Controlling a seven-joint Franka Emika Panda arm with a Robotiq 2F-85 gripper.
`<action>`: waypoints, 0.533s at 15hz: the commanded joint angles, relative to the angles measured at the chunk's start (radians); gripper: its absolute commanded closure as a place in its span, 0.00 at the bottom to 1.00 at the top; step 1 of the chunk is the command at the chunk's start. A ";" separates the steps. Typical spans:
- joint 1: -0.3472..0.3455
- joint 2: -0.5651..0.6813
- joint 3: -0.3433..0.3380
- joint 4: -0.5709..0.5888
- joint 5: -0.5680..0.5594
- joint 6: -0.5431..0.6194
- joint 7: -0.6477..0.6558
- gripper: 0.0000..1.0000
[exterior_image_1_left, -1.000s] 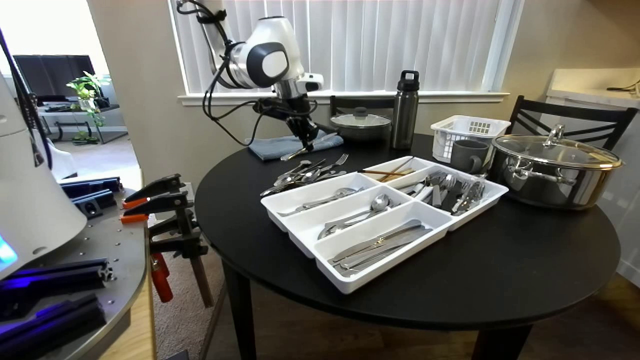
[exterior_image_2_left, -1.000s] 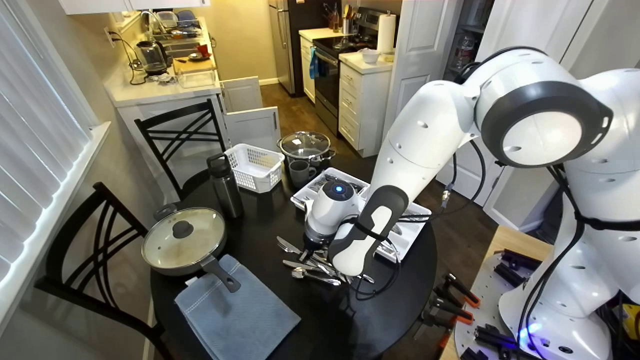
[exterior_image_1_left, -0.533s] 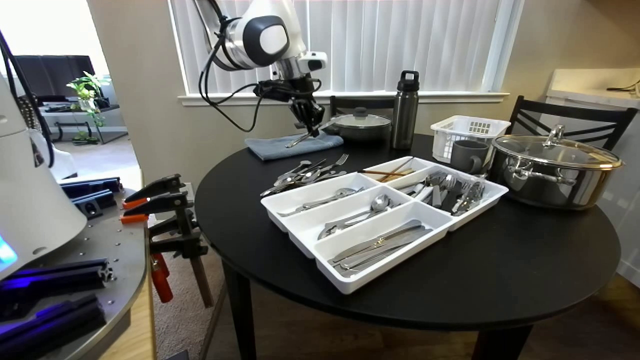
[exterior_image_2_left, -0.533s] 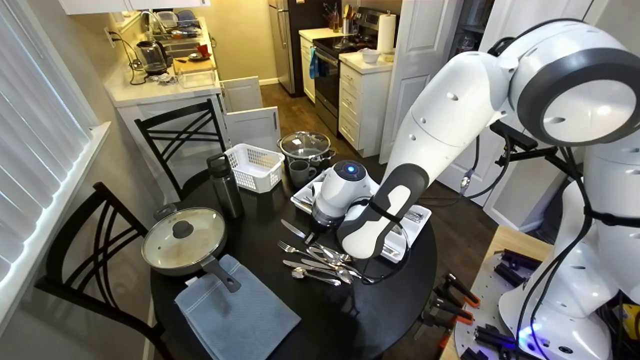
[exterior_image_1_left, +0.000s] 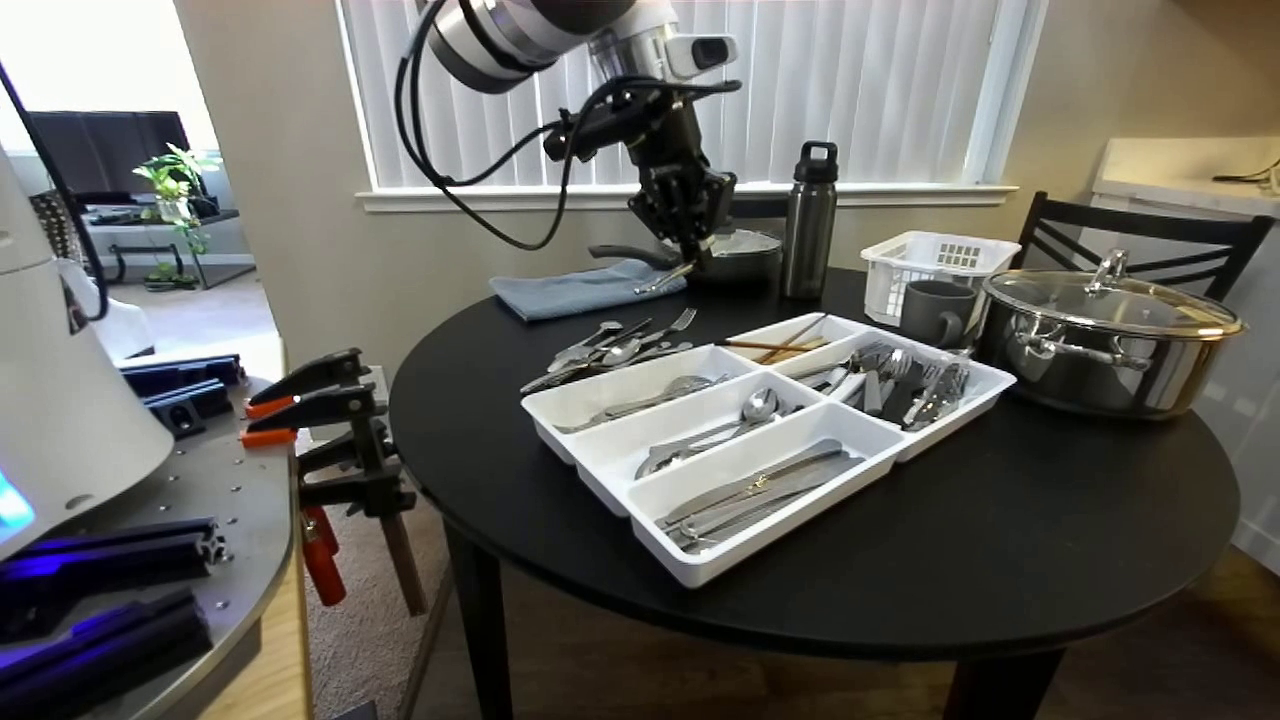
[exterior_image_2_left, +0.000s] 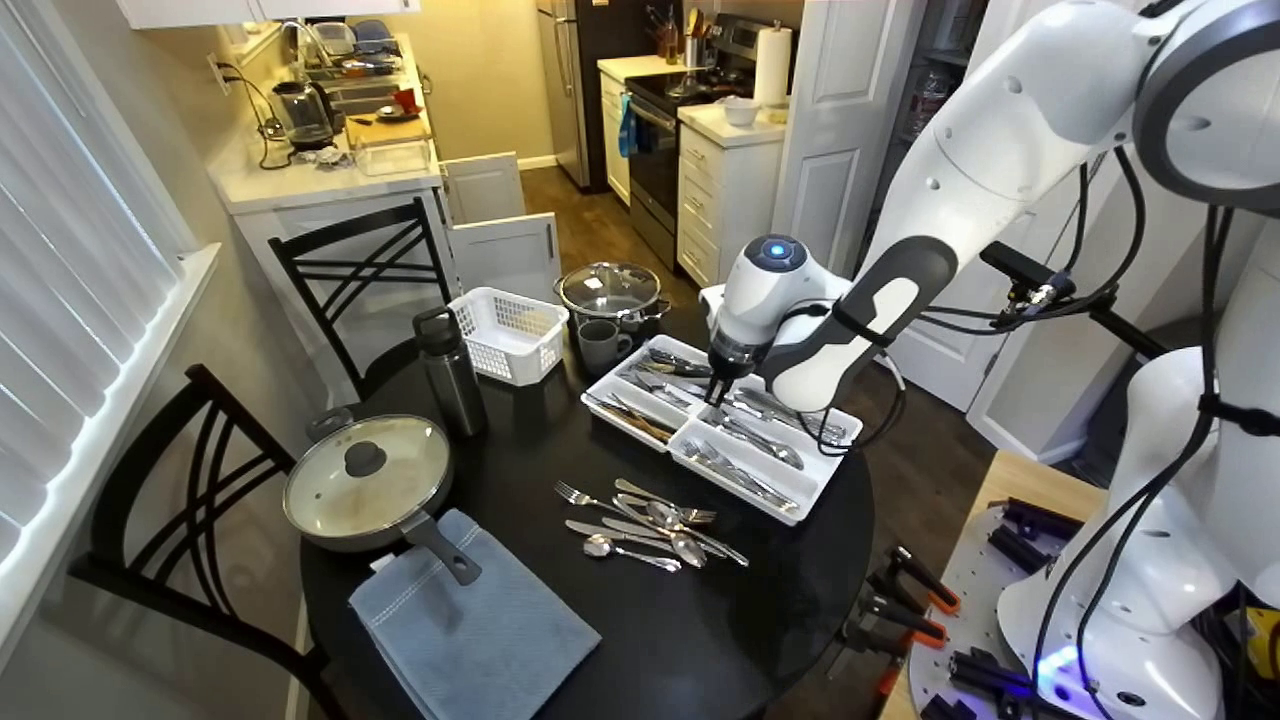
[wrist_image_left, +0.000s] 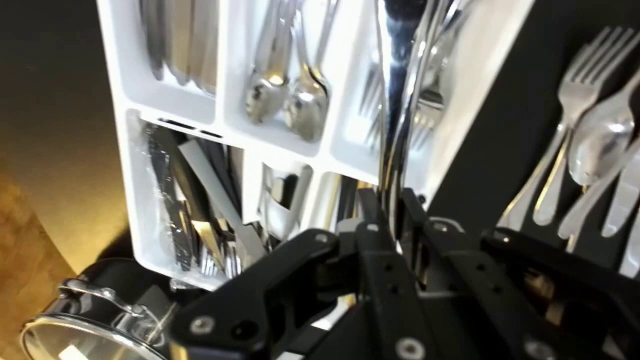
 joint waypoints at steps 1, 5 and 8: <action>-0.216 -0.053 0.095 -0.067 -0.069 -0.001 -0.113 0.97; -0.386 0.033 0.118 -0.070 -0.093 0.008 -0.152 0.97; -0.451 0.091 0.095 -0.063 -0.115 0.019 -0.146 0.97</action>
